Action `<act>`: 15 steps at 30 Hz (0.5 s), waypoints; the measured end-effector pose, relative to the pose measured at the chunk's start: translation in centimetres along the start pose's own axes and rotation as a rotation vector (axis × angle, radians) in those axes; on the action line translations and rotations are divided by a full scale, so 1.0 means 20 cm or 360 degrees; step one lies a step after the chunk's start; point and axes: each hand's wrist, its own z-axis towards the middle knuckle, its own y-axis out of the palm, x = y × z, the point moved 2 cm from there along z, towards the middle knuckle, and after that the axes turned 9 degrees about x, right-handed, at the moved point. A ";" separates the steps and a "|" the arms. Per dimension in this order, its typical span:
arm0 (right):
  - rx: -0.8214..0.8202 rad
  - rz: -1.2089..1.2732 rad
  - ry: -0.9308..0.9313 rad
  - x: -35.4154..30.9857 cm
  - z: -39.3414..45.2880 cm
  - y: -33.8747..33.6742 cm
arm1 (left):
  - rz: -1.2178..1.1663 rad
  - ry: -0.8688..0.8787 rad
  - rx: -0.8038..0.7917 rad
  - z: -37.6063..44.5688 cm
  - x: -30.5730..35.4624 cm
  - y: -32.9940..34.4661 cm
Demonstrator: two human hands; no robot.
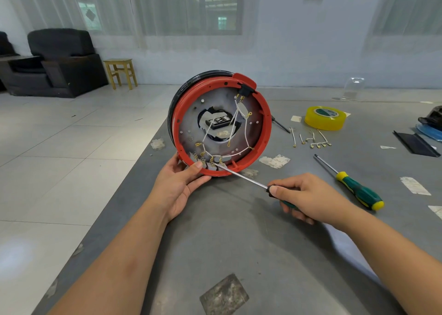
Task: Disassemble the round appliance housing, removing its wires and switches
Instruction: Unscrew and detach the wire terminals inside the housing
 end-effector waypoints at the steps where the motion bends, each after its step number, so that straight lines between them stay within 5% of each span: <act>1: 0.0011 -0.0003 -0.0010 0.01 0.00 0.00 | 0.0003 0.0002 -0.0007 0.00 0.00 0.00; 15: 0.0430 -0.0770 -0.0545 0.04 -0.02 0.05 | -0.0029 0.0046 0.0039 -0.02 0.00 0.01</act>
